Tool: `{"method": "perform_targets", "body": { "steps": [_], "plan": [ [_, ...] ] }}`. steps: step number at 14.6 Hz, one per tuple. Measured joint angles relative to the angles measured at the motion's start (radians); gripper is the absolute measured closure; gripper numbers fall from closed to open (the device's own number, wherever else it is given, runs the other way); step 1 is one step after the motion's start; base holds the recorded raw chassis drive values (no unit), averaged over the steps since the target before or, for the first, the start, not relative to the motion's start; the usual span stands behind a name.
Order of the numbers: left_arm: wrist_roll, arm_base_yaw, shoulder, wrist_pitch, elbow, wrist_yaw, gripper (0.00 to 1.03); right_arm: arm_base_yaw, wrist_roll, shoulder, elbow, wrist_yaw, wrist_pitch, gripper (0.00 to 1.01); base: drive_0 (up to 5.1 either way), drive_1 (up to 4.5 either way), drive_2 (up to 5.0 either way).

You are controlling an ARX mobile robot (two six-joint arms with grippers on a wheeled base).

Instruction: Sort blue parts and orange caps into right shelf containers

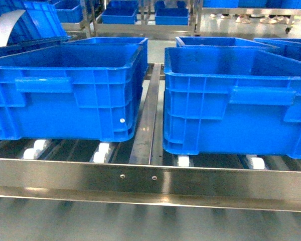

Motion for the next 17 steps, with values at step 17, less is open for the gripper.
{"method": "perform_targets", "body": {
  "steps": [17],
  "plan": [
    [0.001,0.0,0.0,0.0,0.0,0.0,0.05,0.0,0.001,0.0,0.0,0.0,0.0,0.03,0.0,0.0,0.0]
  ]
}}
